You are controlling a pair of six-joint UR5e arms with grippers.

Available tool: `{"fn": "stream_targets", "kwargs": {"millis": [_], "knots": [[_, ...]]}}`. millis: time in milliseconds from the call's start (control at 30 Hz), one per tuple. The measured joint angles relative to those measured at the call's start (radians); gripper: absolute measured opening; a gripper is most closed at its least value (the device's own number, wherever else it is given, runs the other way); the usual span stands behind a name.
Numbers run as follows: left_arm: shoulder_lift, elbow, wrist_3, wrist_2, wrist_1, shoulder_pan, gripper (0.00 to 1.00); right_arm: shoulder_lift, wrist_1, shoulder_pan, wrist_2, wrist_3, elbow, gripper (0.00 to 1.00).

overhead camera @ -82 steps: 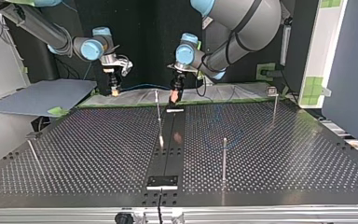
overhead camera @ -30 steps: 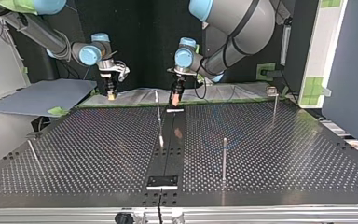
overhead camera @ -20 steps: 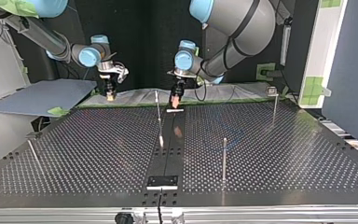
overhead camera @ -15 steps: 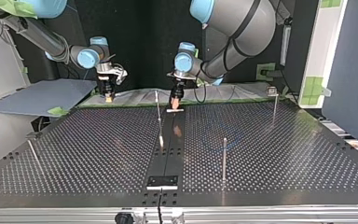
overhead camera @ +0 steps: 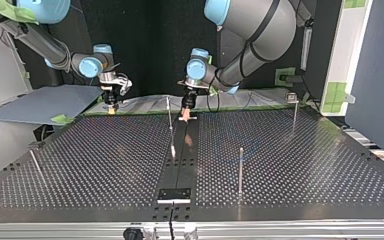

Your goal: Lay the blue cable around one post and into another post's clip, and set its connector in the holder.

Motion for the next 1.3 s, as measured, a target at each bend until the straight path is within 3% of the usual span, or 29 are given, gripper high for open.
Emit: {"fn": "stream_targets", "kwargs": {"millis": [233, 533, 567, 600, 633, 667, 700, 733, 800, 833, 867, 1067, 1300], "knots": [[-0.001, 0.006, 0.018, -0.013, 0.008, 0.004, 0.00, 0.031, 0.024, -0.003, 0.007, -0.037, -0.021, 0.01], [-0.001, 0.015, 0.036, -0.015, -0.023, 0.011, 0.00, 0.035, 0.039, -0.010, 0.008, -0.045, -0.031, 0.01], [-0.001, 0.015, 0.039, -0.014, -0.031, 0.011, 0.03, 0.035, 0.041, -0.010, 0.008, -0.045, -0.031, 0.01], [-0.001, 0.015, 0.042, -0.013, -0.038, 0.011, 0.20, 0.035, 0.042, -0.010, 0.009, -0.045, -0.031, 0.01], [-0.001, 0.015, 0.044, -0.012, -0.045, 0.011, 0.20, 0.035, 0.042, -0.011, 0.009, -0.045, -0.032, 0.01], [0.000, 0.015, 0.047, -0.011, -0.055, 0.011, 0.31, 0.035, 0.043, -0.011, 0.009, -0.045, -0.032, 0.01], [0.000, 0.015, 0.049, -0.011, -0.064, 0.011, 0.51, 0.035, 0.044, -0.011, 0.009, -0.045, -0.032, 0.01], [0.000, 0.015, 0.053, -0.011, -0.073, 0.011, 0.51, 0.035, 0.045, -0.012, 0.009, -0.045, -0.032, 0.01], [0.000, 0.015, 0.065, -0.011, -0.093, 0.010, 0.79, 0.035, 0.046, -0.012, 0.009, -0.045, -0.032, 0.01], [0.000, 0.015, 0.071, -0.010, -0.102, 0.009, 0.79, 0.035, 0.046, -0.012, 0.009, -0.045, -0.032, 0.01], [0.001, 0.015, 0.081, -0.010, -0.114, 0.008, 1.00, 0.035, 0.046, -0.012, 0.009, -0.045, -0.032, 0.01], [0.003, 0.002, 0.142, -0.005, -0.177, -0.007, 1.00, 0.035, 0.048, -0.012, 0.008, -0.043, -0.032, 0.01], [0.022, -0.048, 0.215, 0.053, -0.208, -0.013, 1.00, 0.035, 0.054, -0.013, 0.008, -0.043, -0.032, 0.01]]}}
